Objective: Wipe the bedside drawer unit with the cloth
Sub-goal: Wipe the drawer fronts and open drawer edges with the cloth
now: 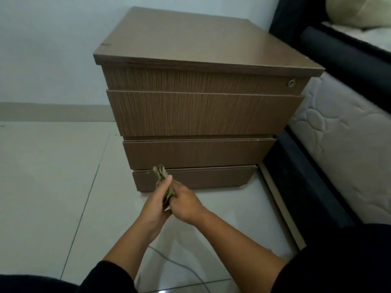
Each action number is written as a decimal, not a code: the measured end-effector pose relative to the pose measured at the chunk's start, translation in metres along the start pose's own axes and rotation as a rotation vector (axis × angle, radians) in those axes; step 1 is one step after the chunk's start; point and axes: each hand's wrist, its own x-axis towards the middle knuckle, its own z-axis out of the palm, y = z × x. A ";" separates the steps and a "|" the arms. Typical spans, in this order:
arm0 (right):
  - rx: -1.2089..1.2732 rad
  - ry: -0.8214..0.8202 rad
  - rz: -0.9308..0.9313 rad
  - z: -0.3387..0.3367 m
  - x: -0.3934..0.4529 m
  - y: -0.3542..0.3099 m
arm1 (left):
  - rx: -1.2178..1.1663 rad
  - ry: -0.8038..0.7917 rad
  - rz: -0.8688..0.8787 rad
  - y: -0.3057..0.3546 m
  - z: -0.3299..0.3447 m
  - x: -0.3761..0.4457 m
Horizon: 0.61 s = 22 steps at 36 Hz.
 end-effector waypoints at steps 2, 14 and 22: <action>-0.133 -0.052 -0.060 0.003 -0.008 0.001 | -0.052 0.028 -0.006 -0.001 0.000 -0.002; 0.494 0.400 0.253 -0.025 -0.026 0.010 | -0.169 -0.043 -0.001 0.010 -0.009 -0.017; 0.873 0.202 0.282 -0.038 -0.022 0.012 | -0.108 -0.050 0.067 0.021 -0.016 -0.026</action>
